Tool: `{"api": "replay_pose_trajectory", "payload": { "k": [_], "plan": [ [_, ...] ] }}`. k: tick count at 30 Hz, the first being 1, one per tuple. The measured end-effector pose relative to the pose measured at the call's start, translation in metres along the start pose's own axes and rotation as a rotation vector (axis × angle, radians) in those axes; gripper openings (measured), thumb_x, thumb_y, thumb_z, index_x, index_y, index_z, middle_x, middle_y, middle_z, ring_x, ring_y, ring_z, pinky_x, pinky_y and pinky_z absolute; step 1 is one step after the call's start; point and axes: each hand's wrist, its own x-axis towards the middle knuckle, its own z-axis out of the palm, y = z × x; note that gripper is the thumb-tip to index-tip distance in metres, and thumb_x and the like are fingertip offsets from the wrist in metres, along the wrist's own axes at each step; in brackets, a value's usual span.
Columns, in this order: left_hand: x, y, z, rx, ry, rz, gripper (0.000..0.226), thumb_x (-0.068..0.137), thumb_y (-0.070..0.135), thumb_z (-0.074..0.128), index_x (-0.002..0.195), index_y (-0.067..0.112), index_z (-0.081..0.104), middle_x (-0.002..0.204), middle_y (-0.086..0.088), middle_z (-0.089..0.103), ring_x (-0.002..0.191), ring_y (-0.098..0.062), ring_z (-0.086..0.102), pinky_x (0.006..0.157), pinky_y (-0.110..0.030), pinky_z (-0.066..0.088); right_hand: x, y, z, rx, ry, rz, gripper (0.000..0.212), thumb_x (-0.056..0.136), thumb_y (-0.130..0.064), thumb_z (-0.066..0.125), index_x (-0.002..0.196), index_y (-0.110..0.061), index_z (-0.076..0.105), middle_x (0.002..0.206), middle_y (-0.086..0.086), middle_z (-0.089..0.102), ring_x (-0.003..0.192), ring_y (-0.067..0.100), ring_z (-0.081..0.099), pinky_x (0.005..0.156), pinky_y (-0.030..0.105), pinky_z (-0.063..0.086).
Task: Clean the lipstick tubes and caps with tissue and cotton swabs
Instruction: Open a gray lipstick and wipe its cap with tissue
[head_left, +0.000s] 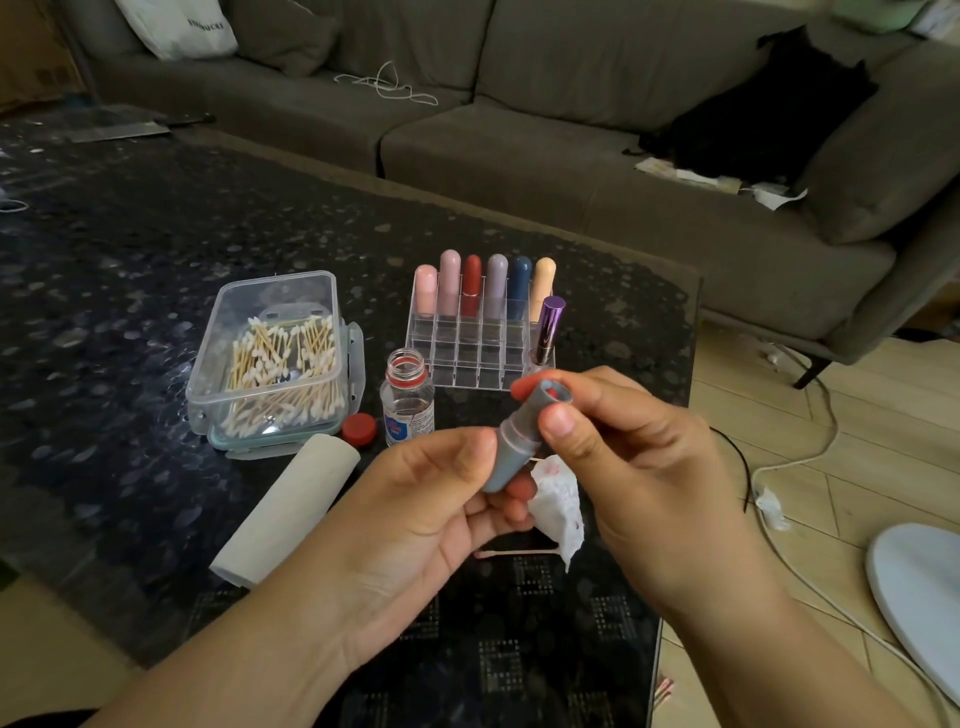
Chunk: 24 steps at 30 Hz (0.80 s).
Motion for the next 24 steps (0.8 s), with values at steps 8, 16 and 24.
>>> {"api": "replay_pose_trajectory", "payload": {
  "k": [8, 16, 24],
  "plan": [
    [-0.002, -0.009, 0.004, 0.204, 0.188, 0.210, 0.054, 0.055, 0.054, 0.083, 0.093, 0.016, 0.075, 0.100, -0.013, 0.071, 0.093, -0.023, 0.066, 0.077, -0.029, 0.051, 0.001, 0.008, 0.001, -0.049, 0.026, 0.017, 0.023, 0.080, -0.038, 0.060, 0.098, -0.032, 0.073, 0.085, -0.011, 0.068, 0.085, 0.004, 0.065, 0.073, 0.013, 0.048],
    [-0.001, -0.001, 0.011, -0.013, -0.036, -0.109, 0.056, 0.079, 0.056, 0.051, 0.099, 0.008, 0.072, 0.073, -0.013, 0.063, 0.063, -0.019, 0.059, 0.064, -0.030, 0.052, 0.005, 0.003, -0.005, 0.214, -0.041, 0.204, 0.021, 0.076, -0.031, 0.064, 0.089, -0.021, 0.077, 0.073, 0.002, 0.069, 0.062, 0.012, 0.062, 0.060, 0.024, 0.053],
    [0.000, -0.002, 0.004, 0.004, -0.130, -0.047, 0.040, 0.074, 0.051, 0.071, 0.084, 0.013, 0.071, 0.063, -0.001, 0.048, 0.057, -0.010, 0.042, 0.060, -0.023, 0.046, 0.001, 0.001, -0.005, 0.241, -0.068, 0.160, 0.019, 0.082, -0.026, 0.062, 0.090, -0.016, 0.075, 0.069, 0.001, 0.068, 0.057, 0.009, 0.064, 0.057, 0.018, 0.053]
  ]
}}
